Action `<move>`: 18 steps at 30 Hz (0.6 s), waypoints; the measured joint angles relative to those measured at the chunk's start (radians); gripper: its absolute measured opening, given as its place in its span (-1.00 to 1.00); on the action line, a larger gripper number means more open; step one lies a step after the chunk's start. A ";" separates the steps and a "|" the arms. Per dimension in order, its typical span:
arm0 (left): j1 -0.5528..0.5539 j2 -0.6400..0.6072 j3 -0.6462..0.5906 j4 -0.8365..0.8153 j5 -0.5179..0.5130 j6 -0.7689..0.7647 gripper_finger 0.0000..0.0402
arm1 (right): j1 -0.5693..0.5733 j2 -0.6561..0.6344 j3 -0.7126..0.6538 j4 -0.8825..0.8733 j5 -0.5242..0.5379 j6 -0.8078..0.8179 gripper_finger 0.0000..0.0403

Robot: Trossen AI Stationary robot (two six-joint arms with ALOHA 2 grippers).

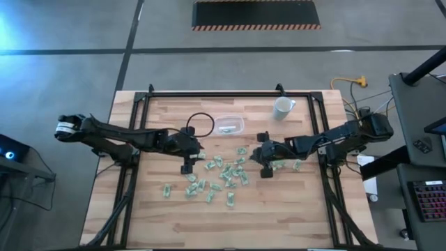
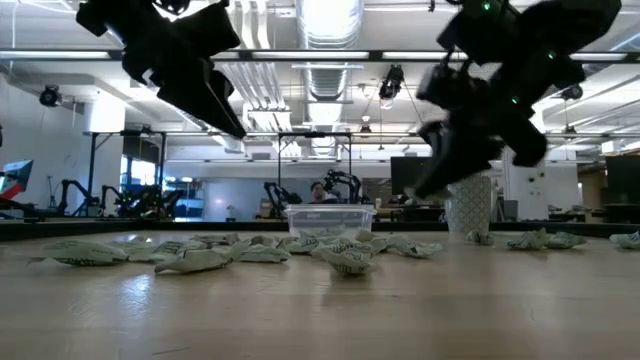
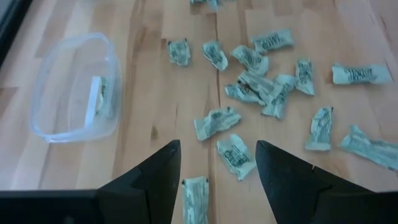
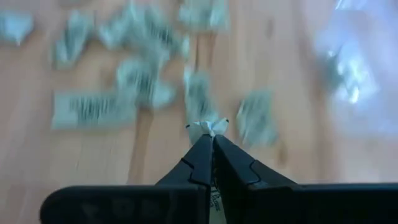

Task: Pick and place Stevia / Truvia into bins
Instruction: Put the stevia packet into the transparent container

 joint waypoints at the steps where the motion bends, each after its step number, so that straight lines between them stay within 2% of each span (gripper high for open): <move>1: -0.001 0.000 -0.004 -0.003 0.000 -0.002 -0.04 | -0.001 0.000 0.011 0.018 0.017 -0.027 -0.96; 6: -0.004 -0.001 -0.038 -0.002 0.000 -0.033 -0.04 | -0.041 0.013 0.061 0.138 0.108 -0.154 -0.96; 10: -0.006 -0.001 -0.063 -0.003 0.000 -0.053 -0.04 | -0.107 0.066 0.108 0.254 0.114 -0.200 -0.96; 18: -0.011 -0.003 -0.093 -0.001 0.000 -0.076 -0.04 | -0.233 0.284 0.286 0.257 0.118 -0.203 -0.96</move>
